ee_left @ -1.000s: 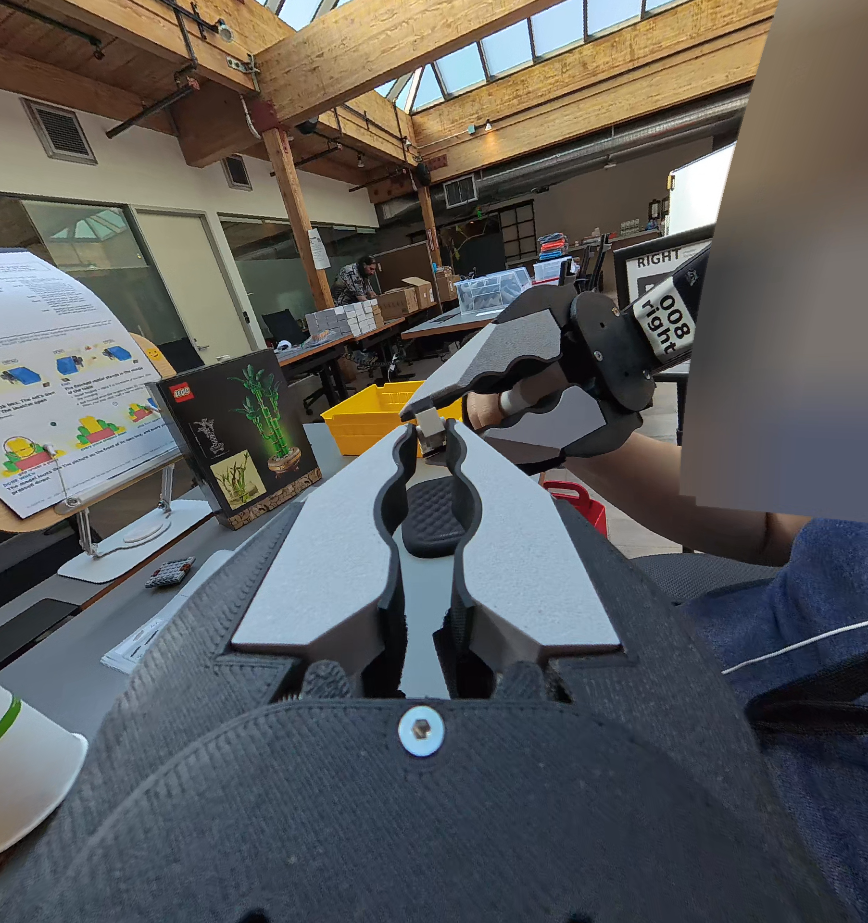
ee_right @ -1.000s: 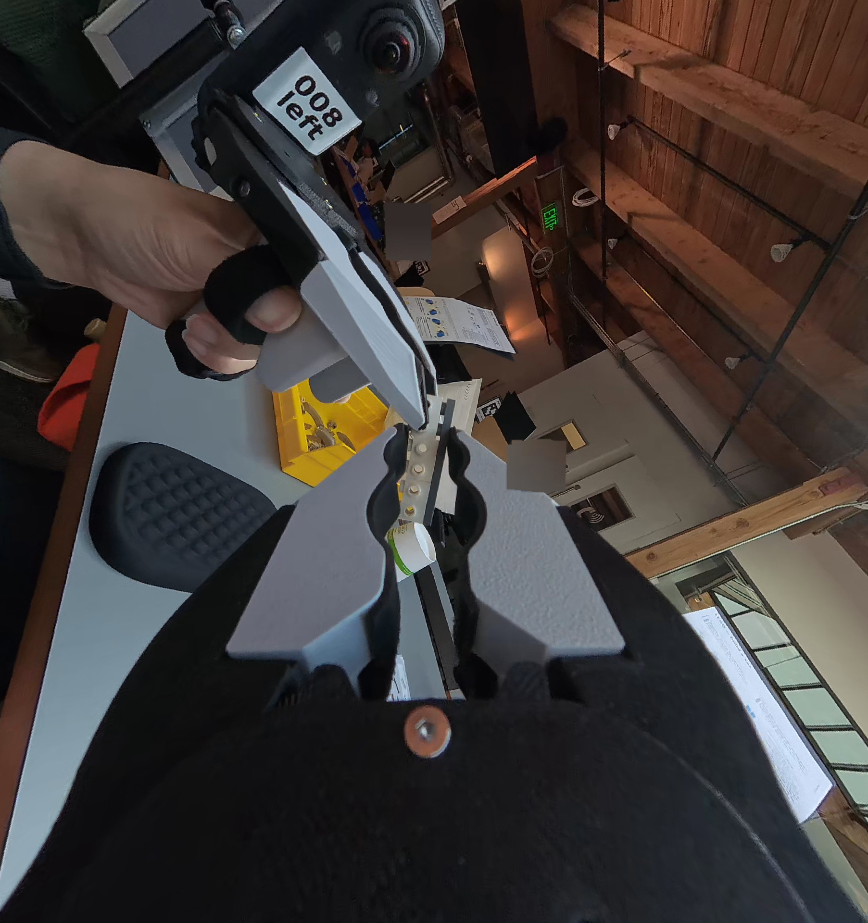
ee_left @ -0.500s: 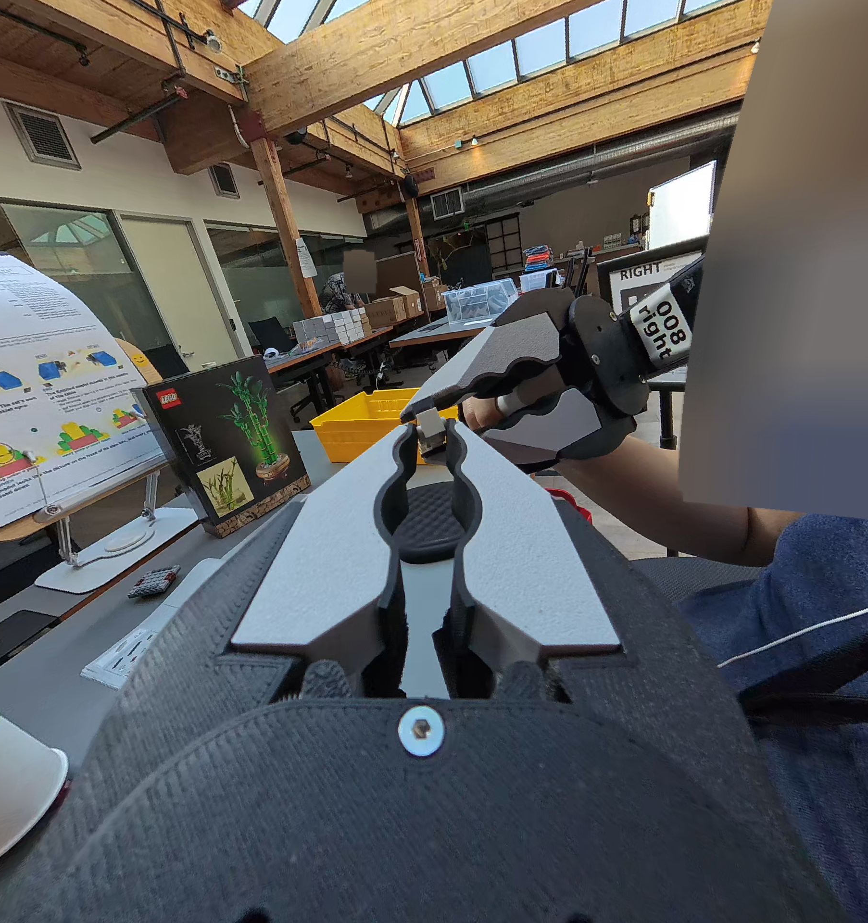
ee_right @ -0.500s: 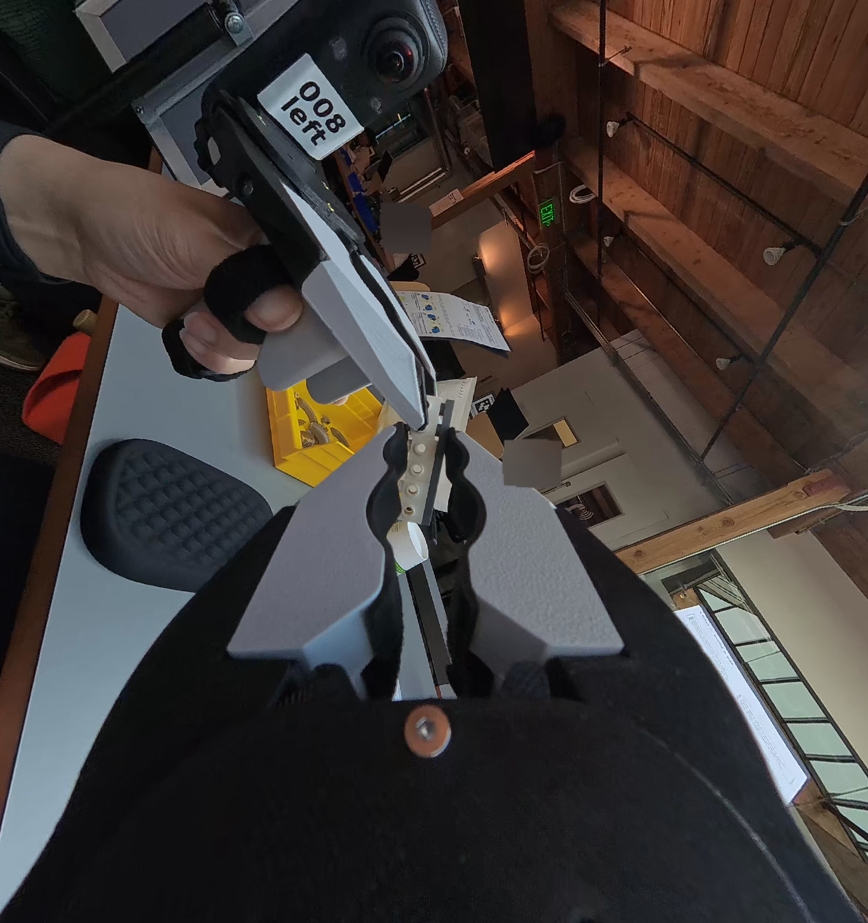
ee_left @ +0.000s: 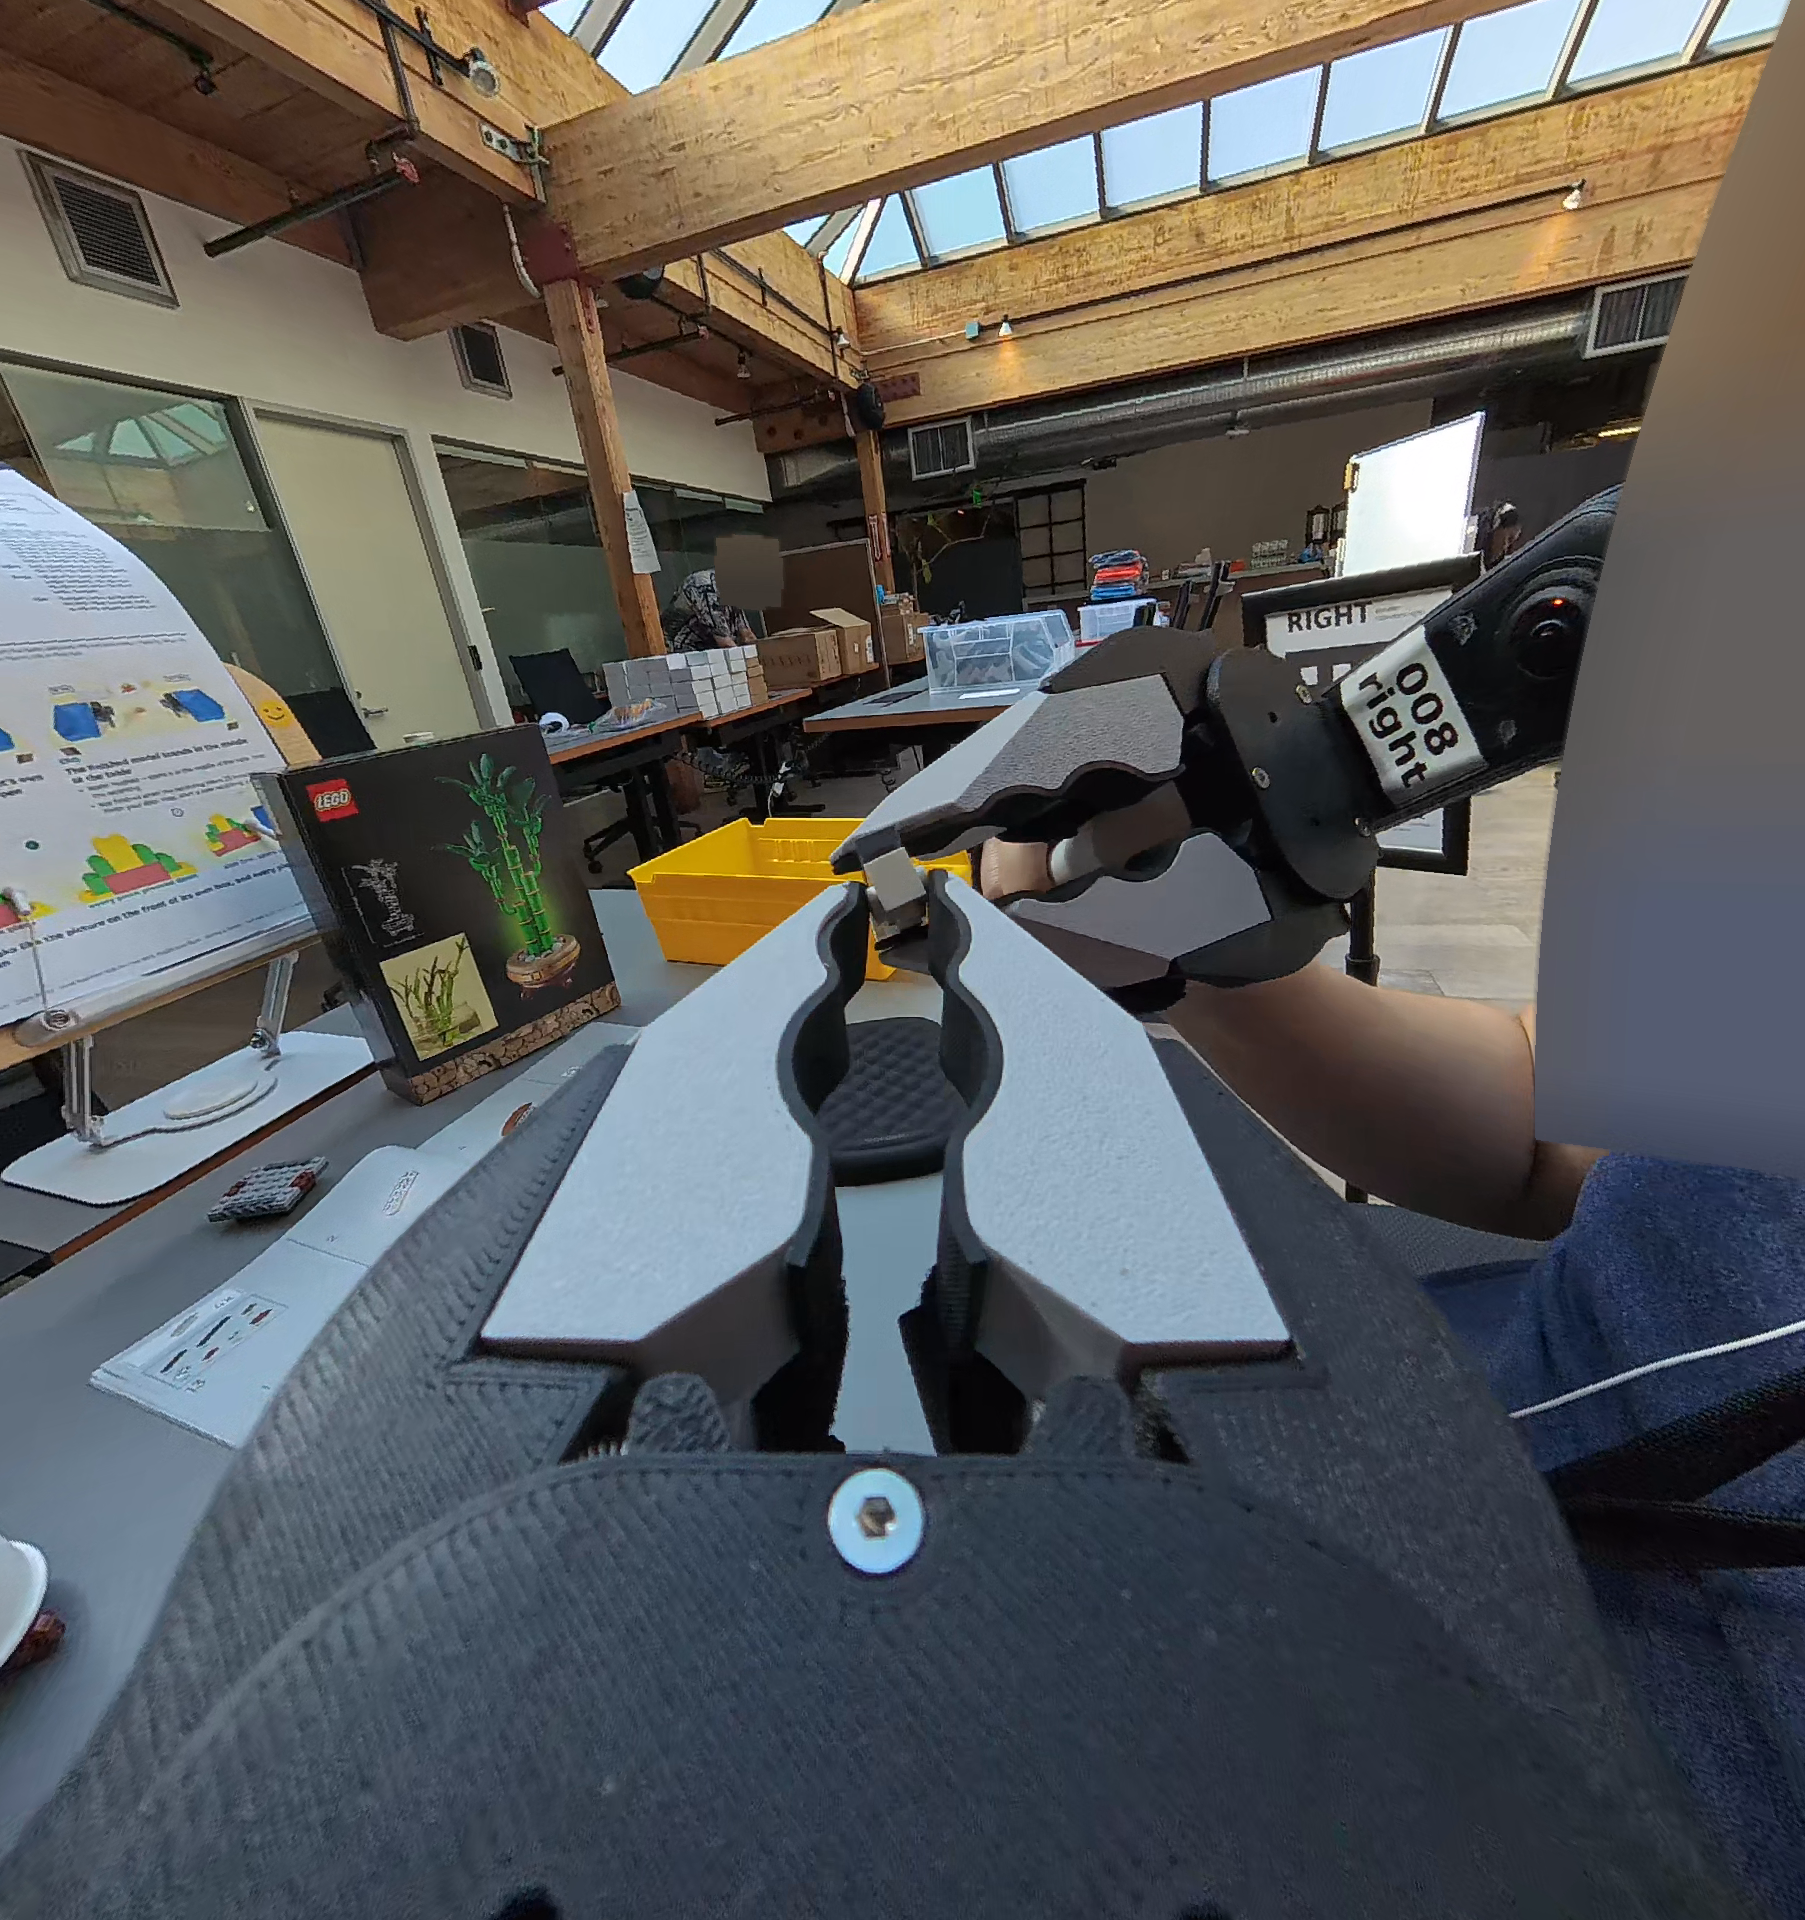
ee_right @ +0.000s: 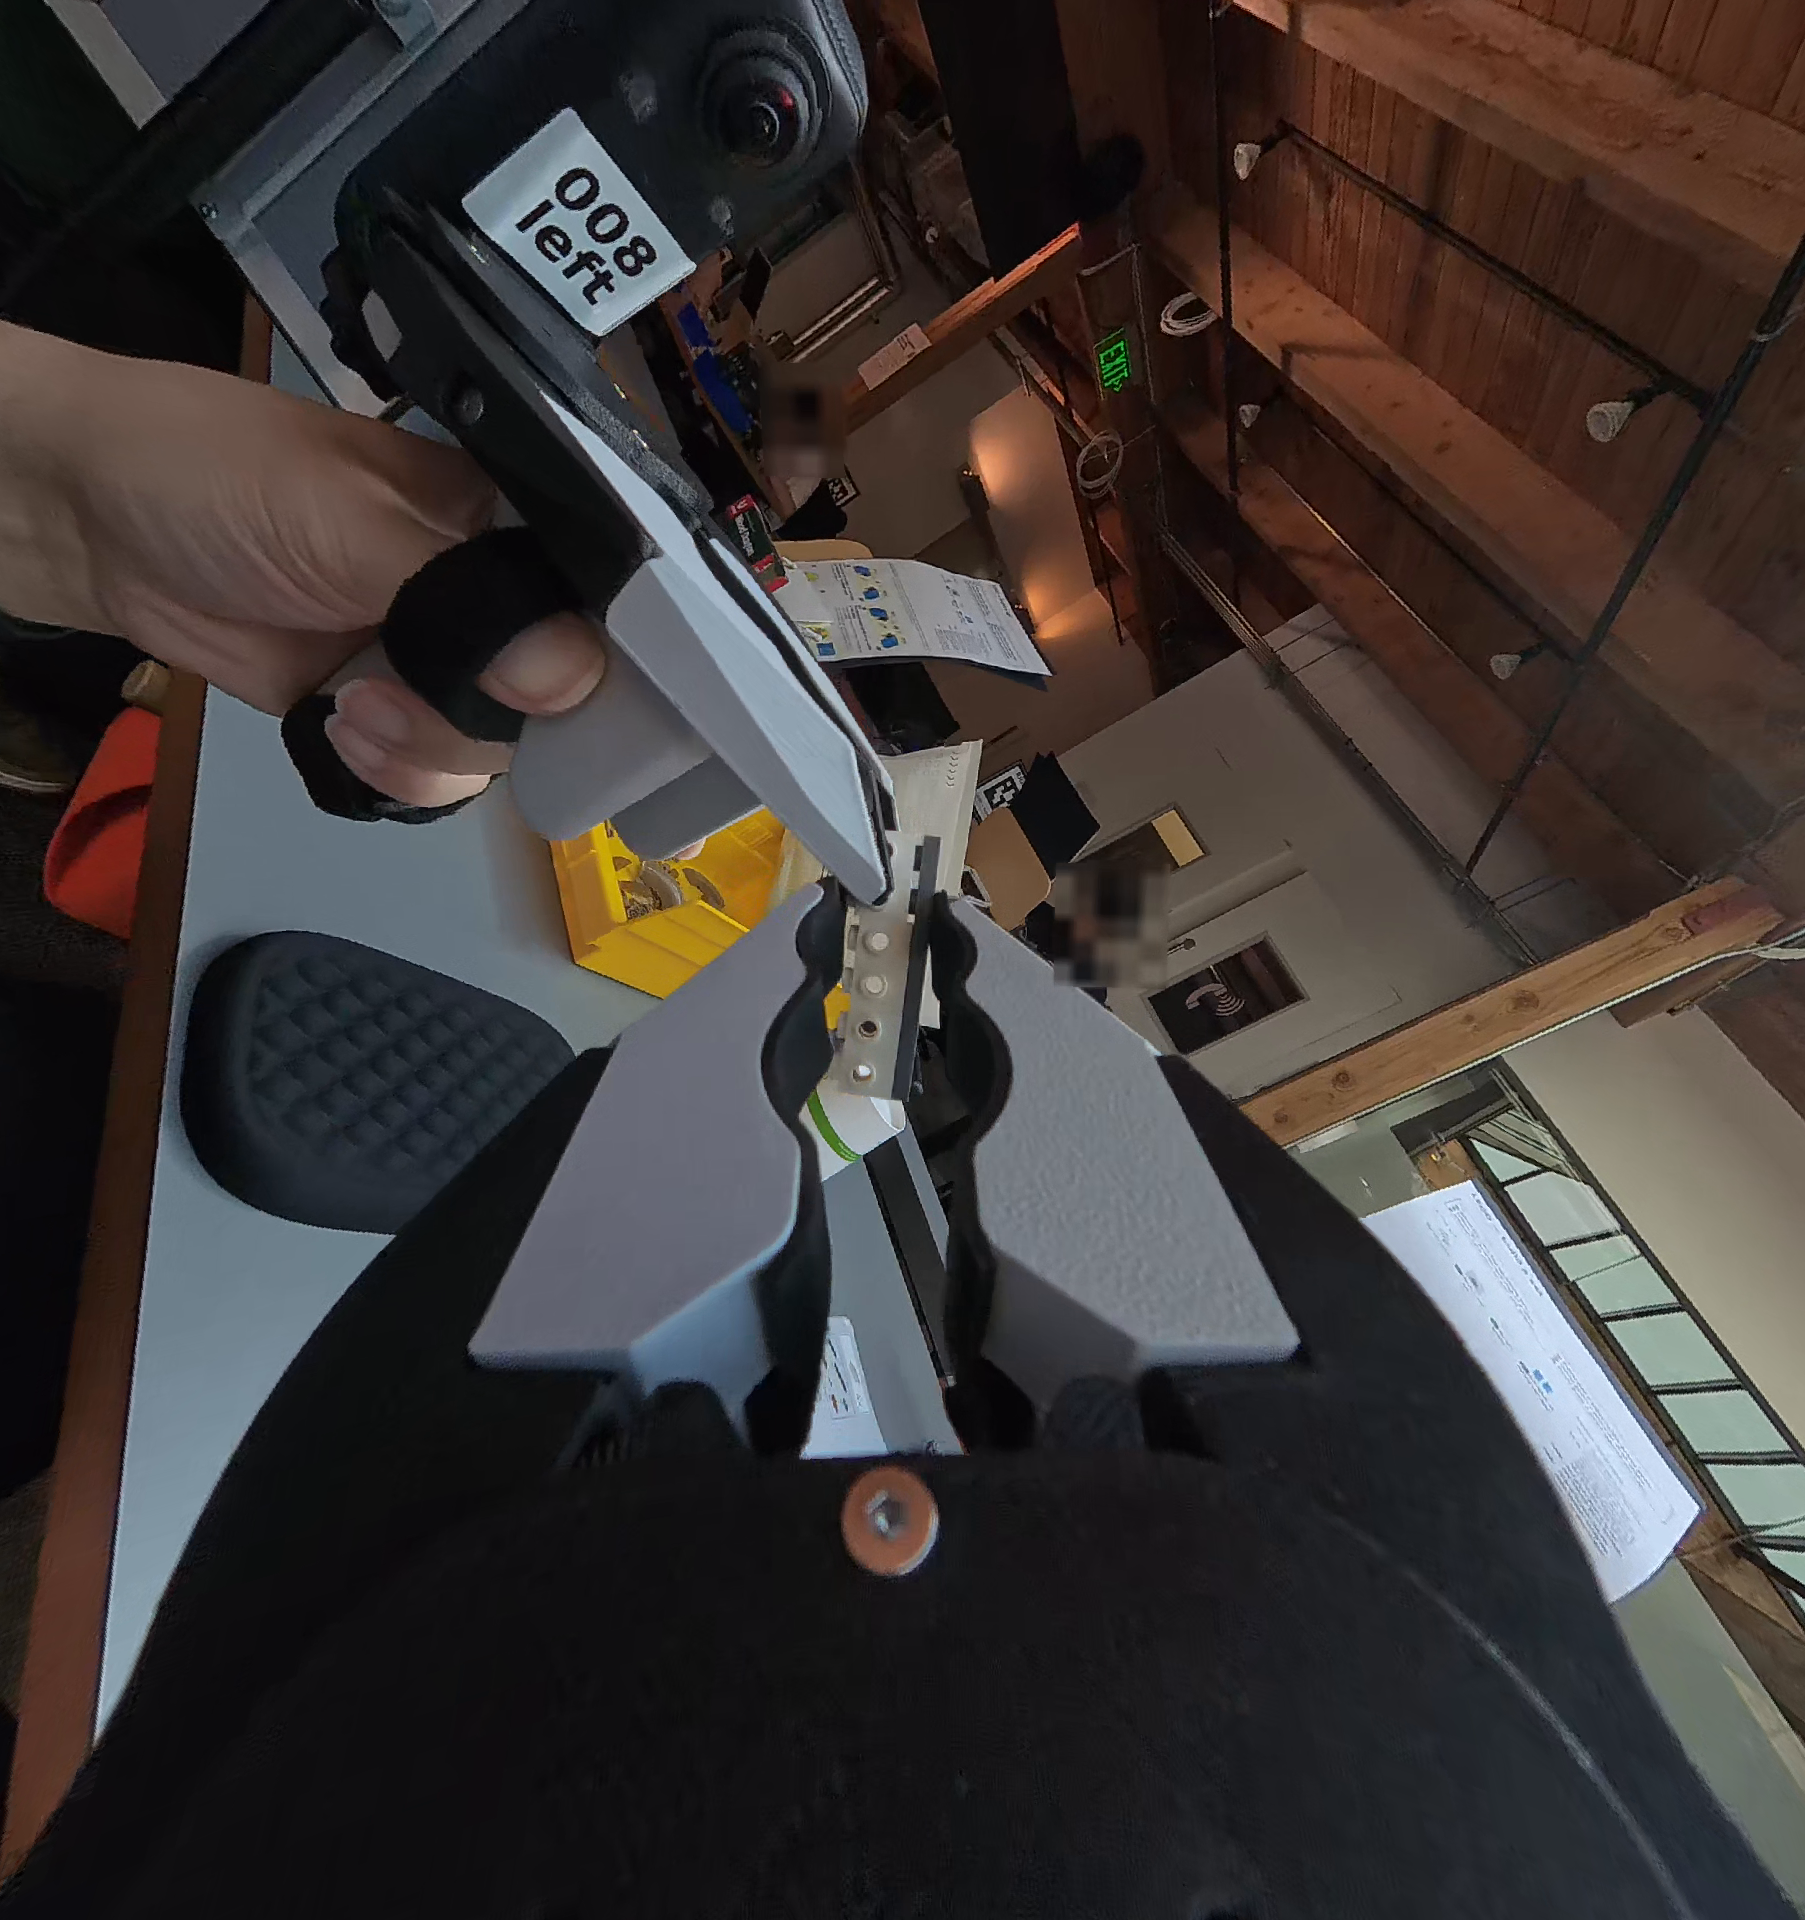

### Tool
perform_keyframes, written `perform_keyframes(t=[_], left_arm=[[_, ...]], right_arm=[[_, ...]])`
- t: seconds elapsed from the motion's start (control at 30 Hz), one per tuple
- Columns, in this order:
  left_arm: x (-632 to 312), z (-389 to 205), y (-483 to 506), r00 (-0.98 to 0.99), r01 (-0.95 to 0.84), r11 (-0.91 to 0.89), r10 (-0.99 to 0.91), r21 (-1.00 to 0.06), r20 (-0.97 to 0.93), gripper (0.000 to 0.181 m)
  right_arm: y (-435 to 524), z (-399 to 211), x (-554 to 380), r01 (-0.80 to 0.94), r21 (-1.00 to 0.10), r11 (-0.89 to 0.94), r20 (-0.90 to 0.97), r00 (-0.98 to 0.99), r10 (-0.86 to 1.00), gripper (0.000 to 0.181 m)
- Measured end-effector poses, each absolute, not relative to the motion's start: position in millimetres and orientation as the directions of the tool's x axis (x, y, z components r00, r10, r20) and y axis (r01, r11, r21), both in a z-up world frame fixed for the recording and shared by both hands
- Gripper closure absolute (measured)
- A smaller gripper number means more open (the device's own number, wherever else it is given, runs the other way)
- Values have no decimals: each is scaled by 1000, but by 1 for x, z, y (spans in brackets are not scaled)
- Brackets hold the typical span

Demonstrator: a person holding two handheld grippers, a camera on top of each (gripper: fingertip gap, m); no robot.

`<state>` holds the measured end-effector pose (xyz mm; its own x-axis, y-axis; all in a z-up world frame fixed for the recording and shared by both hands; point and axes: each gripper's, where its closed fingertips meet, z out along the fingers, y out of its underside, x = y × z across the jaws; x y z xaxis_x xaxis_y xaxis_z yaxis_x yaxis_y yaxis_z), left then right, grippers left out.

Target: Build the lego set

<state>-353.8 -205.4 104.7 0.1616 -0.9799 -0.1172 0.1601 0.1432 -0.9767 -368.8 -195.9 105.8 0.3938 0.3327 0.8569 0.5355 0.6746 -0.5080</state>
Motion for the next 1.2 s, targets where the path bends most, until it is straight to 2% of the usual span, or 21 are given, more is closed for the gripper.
perform_keyframes(t=[0.27, 0.57, 0.8, 1.07, 1.2], left_arm=[[-352, 103, -205, 148, 161, 130, -983, -978, -106, 172], [-347, 100, -208, 177, 117, 188, -970, -975, -166, 172], [-343, 100, -212, 216, 84, 227, -955, -970, -205, 172], [-344, 101, -213, 248, 63, 221, -948, -973, -200, 172], [-346, 102, -216, 229, 46, 241, -947, -970, -224, 172]], right_arm=[[-195, 104, -367, 545, -528, 651, 845, 408, 345, 169], [-200, 101, -363, 418, -589, 692, 801, 417, 429, 167], [-204, 103, -359, 390, -520, 760, 825, 459, 329, 168], [-207, 103, -360, 475, -413, 777, 884, 416, 215, 169], [-210, 104, -362, 428, -449, 785, 869, 414, 272, 168]])
